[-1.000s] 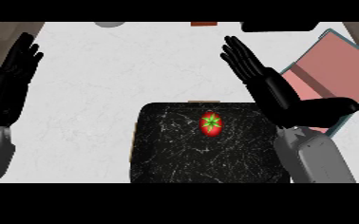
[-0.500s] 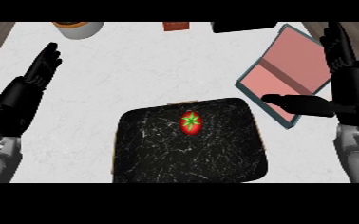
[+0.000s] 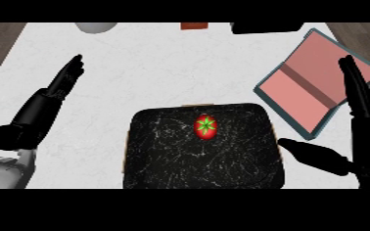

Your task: Pick the tomato from the tray and place it in the cardboard box

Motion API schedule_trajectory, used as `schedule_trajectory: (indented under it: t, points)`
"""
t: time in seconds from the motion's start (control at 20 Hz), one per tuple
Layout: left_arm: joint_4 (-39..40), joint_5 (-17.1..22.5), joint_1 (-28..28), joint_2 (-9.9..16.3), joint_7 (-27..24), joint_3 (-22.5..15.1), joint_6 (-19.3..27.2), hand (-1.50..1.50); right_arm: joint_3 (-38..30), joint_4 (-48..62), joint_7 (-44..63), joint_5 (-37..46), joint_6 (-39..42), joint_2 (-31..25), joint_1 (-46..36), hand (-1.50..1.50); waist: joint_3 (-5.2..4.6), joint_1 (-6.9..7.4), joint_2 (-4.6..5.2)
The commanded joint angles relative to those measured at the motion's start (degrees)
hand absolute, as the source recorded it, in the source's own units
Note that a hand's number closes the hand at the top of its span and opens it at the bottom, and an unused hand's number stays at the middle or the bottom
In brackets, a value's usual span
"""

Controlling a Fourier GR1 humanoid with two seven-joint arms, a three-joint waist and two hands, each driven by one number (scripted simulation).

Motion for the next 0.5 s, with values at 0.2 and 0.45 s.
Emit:
schedule_trajectory:
  t: [0.2,0.45]
  points:
    - [2.02,-0.90,-2.71,-1.07,-2.55,-1.22,-2.60,0.00,14.70,-4.99,24.59,11.56,20.16,0.87,-3.62,-1.50,0.03,3.94,0.83]
    - [2.95,-2.81,-3.76,-4.51,-2.04,-3.54,-0.90,0.00,20.86,-4.92,38.79,8.47,34.79,7.81,-13.11,-1.50,0.04,4.90,0.90]
